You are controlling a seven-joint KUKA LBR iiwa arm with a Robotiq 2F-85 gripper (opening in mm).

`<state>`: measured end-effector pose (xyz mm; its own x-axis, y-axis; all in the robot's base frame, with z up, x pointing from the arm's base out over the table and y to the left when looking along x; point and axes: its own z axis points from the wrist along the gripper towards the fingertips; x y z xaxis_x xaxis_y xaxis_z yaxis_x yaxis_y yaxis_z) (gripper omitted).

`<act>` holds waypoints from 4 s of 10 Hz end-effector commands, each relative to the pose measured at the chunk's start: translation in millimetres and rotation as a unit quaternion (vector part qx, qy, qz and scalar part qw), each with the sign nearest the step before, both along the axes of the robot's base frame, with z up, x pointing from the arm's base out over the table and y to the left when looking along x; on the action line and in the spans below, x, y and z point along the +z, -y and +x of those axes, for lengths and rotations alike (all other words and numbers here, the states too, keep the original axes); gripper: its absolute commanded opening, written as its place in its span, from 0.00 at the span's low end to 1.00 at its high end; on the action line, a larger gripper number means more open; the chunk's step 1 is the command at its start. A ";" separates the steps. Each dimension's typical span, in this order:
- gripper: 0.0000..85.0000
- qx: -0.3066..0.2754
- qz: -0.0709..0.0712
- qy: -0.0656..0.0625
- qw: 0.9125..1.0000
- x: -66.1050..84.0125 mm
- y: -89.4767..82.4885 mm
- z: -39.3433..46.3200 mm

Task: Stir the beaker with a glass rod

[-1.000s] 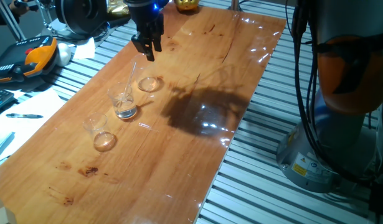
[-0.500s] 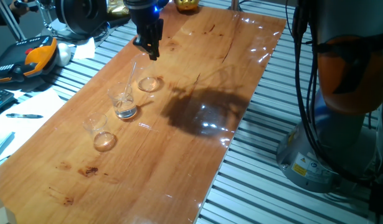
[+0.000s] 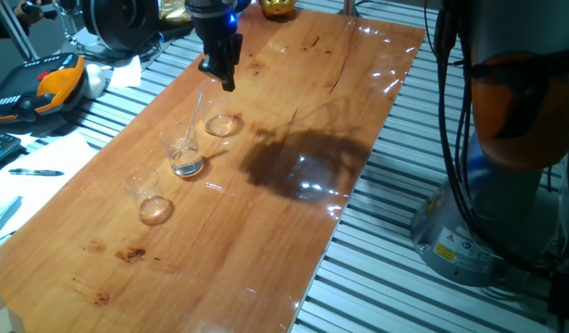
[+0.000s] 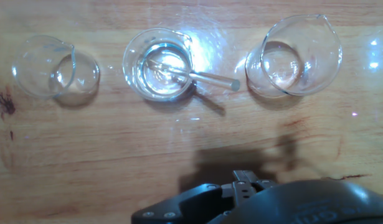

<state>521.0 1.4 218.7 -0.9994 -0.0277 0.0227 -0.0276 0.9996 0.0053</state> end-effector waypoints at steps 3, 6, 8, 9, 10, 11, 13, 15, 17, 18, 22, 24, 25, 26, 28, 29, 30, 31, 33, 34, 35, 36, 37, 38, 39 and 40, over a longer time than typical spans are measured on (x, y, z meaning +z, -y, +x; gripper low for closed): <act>0.00 -0.007 0.002 0.005 1.000 -3.0 1.9 6.6; 0.00 -0.014 0.010 0.003 1.000 -3.6 -1.2 15.1; 0.00 -0.020 0.006 0.004 1.000 -5.4 -6.0 21.8; 0.00 -0.020 0.008 0.004 1.000 -7.2 -6.6 23.5; 0.00 -0.020 0.009 0.005 1.000 -9.8 -7.7 26.3; 0.00 -0.020 0.010 0.006 1.000 -13.1 -9.2 29.2; 0.00 -0.020 0.013 0.006 1.000 -13.3 -8.1 32.8; 0.00 -0.020 0.013 0.003 1.000 -9.8 -6.0 36.6; 0.00 -0.022 0.014 0.000 1.000 -11.2 -6.7 38.9; 0.00 -0.023 0.016 0.000 1.000 -13.3 -6.7 38.9; 0.00 -0.024 0.019 -0.004 1.000 -14.2 -4.2 38.3; 0.00 -0.023 0.012 0.000 1.000 -14.7 -4.6 38.6; 0.00 -0.023 0.020 0.006 1.000 -14.7 -4.6 38.6; 0.00 -0.015 0.028 0.005 0.999 -14.7 -4.6 38.6; 0.00 -0.011 0.033 0.005 0.999 -14.7 -4.6 38.6; 0.00 -0.014 0.053 0.005 0.998 -14.7 -4.6 38.6; 0.00 -0.018 0.082 0.003 0.996 -14.7 -4.6 38.6; 0.00 -0.025 0.094 0.002 0.995 -14.7 -4.6 38.6; 0.00 -0.039 0.112 -0.002 0.993 -14.7 -4.6 38.6; 0.00 -0.042 0.118 -0.002 0.992 -14.7 -4.6 38.6; 0.00 -0.035 0.110 0.004 0.993 -14.7 -4.6 38.6; 0.00 -0.029 0.113 0.009 0.993 -14.5 -4.4 39.2; 0.00 -0.024 0.127 0.019 0.991 -13.9 -3.7 40.0; 0.00 -0.021 0.137 0.028 0.990 -12.8 -4.1 41.1; 0.00 -0.018 0.139 0.036 0.989 -11.7 -4.7 41.7; 0.00 -0.011 0.151 0.040 0.988 -11.0 -4.7 42.3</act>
<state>563.3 5.9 207.8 -0.9981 0.0004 -0.0623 -0.0184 0.9537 0.3001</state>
